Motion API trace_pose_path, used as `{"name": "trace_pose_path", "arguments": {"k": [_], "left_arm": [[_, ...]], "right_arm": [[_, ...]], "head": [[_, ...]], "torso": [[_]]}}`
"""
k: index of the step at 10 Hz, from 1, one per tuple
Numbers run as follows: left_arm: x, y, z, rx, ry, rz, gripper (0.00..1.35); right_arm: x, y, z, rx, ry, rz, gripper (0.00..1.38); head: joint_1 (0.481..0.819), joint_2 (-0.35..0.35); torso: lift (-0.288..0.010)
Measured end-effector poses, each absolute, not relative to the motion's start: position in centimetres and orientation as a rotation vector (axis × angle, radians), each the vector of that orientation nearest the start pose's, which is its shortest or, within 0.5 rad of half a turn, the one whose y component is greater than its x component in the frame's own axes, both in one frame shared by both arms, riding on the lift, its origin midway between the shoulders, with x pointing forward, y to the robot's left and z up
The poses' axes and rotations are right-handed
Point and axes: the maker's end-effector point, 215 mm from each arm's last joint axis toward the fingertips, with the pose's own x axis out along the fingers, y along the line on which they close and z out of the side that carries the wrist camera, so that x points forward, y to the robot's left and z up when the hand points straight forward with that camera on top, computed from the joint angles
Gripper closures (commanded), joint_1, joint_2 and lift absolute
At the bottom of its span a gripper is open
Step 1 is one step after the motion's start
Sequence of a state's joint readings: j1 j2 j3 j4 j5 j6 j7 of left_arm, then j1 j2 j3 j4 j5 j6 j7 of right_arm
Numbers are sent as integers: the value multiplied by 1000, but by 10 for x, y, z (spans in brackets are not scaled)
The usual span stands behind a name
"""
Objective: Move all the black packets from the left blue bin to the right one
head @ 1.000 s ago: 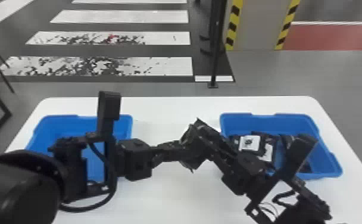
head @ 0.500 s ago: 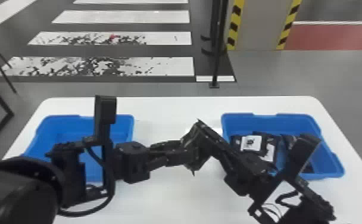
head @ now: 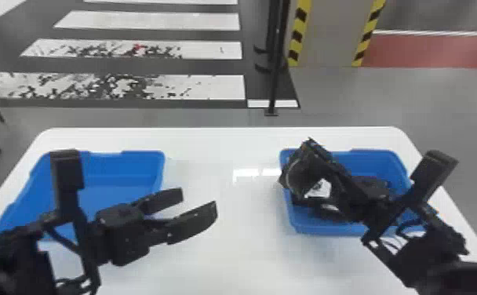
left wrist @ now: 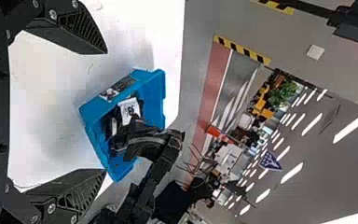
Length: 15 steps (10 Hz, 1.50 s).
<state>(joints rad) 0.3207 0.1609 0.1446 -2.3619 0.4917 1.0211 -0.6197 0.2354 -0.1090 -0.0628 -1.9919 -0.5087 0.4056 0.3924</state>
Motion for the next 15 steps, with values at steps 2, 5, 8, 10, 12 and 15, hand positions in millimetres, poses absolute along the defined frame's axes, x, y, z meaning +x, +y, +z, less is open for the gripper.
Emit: {"name": "trace_pose_path", "arguments": {"k": [2, 5, 8, 10, 12, 15], "left_arm": [[378, 108, -311, -391, 461, -805, 136], [372, 116, -314, -420, 459, -782, 136], [373, 124, -313, -427, 449, -767, 130], [379, 131, -302, -416, 399, -754, 130], [393, 168, -297, -330, 338, -668, 134], [390, 223, -292, -240, 244, -536, 136]], "right_arm": [[534, -194, -350, 390, 205, 423, 1276], [565, -269, -371, 292, 226, 283, 1110], [563, -299, -391, 300, 252, 219, 217], [557, -303, -385, 266, 213, 195, 102], [528, -307, -344, 170, 117, 130, 107], [470, -282, -296, 109, 12, 145, 107]], "head": [[695, -103], [695, -176], [695, -206], [695, -202], [695, -176], [695, -77]], "torso": [[-139], [-139], [-139], [-139], [-139], [-139]]}}
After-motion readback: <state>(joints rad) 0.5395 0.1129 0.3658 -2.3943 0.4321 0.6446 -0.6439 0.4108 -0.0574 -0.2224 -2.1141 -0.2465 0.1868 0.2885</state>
